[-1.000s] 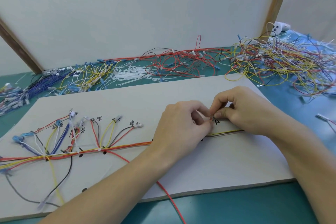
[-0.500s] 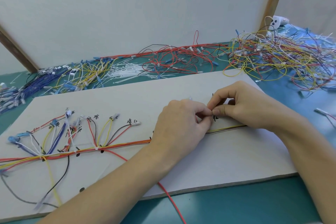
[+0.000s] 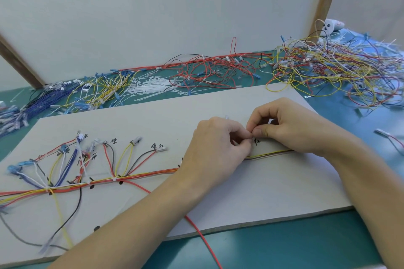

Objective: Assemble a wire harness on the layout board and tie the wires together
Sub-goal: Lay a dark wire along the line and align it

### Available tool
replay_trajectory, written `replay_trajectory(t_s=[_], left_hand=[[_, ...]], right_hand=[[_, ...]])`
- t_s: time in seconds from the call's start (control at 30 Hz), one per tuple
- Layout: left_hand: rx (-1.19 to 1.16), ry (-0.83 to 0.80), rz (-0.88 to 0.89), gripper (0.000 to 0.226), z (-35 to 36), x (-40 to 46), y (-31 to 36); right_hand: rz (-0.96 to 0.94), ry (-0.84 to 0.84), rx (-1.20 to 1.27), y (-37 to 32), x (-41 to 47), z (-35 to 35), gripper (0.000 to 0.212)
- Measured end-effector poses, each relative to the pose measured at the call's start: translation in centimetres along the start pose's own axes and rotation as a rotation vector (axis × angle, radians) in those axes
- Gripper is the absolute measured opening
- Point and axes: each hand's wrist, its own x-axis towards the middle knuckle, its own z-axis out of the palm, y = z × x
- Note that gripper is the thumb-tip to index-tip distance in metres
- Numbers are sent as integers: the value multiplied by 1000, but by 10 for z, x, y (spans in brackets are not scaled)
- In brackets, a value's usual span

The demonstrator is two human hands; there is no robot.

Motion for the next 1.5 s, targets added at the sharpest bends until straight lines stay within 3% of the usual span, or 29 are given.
replay_trajectory(t_s=[0.17, 0.43, 0.93, 1.13, 1.3, 1.5], left_hand=[[-118, -50, -53, 11, -1, 2, -3], [-133, 16, -68, 6, 1, 1, -3], [-14, -8, -17, 11, -1, 3, 0], [-262, -46, -135, 12, -8, 9, -9], [-267, -66, -136, 25, -4, 8, -8], [-281, -65, -181, 7, -7, 10, -8]], right_hand=[[21, -2, -25, -3, 2, -1, 31], [31, 13, -31, -6, 1, 0, 31], [-10, 12, -69, -8, 2, 3, 36], [3, 7, 7, 0, 0, 1, 32], [26, 7, 82, 2, 1, 1, 33], [56, 30, 86, 2, 2, 2, 28]])
